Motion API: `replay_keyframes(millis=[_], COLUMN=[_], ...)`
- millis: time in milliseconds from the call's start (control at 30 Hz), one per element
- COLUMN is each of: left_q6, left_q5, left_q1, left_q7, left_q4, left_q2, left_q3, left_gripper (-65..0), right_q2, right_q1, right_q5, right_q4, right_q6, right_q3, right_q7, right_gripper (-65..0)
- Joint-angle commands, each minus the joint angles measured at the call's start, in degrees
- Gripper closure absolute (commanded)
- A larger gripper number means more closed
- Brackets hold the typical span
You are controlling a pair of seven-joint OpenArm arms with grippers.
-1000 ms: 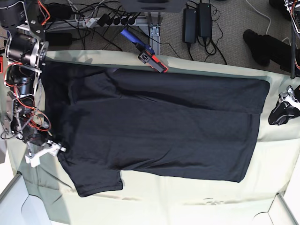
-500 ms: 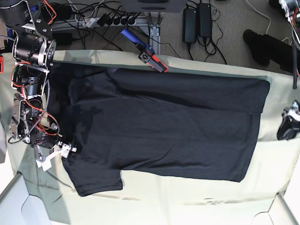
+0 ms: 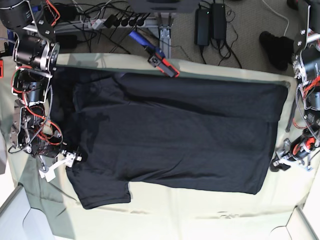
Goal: Fold the T-shirt properly
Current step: 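Move the left gripper to the other hem corner and grasp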
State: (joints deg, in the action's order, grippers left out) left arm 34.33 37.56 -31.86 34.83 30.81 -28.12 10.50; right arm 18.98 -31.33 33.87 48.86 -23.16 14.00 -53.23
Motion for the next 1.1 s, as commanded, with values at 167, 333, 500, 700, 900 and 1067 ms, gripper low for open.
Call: replay_keyframes(millis=[167,333,500,700,900,1067], left_q6=[0.59,0.61,0.94,1.05,3.56,5.67], left_q5=[-0.76,-0.52,-0.09,0.57,0.55,1.6], left_q1=[-2.38,-2.6,-2.58,-2.58,-2.56,-2.58], left_q7=[-1.38,-1.27,0.46,1.29,2.8,2.69], left_q4=[-2.01,-1.99,-1.99,-1.33,-1.29,-1.09], left_q2=[2.01,3.21,3.85,3.8,3.8,3.3], left_q3=[-0.09,-0.09,-0.09,-0.09,-0.09,-0.09], left_gripper=[-30.3,-30.3,-30.3,-28.3,-13.1,0.0], right_q2=[0.7,0.7,0.7,0.7,0.7,0.72], right_q1=[-1.64,-1.64,-1.64,-1.64,-1.66,-1.66], right_q5=[0.63,0.66,0.66,1.66,4.74,4.7], right_q4=[0.98,0.98,0.98,0.98,0.98,0.98], right_q6=[-3.76,-3.76,-3.74,-3.76,-3.76,-3.76], right_q3=[0.13,0.13,0.13,0.13,0.11,0.13], right_q7=[0.24,0.24,0.26,0.22,0.26,0.26], right_gripper=[-34.9,-34.9,-34.9,-33.1,-5.8,0.0])
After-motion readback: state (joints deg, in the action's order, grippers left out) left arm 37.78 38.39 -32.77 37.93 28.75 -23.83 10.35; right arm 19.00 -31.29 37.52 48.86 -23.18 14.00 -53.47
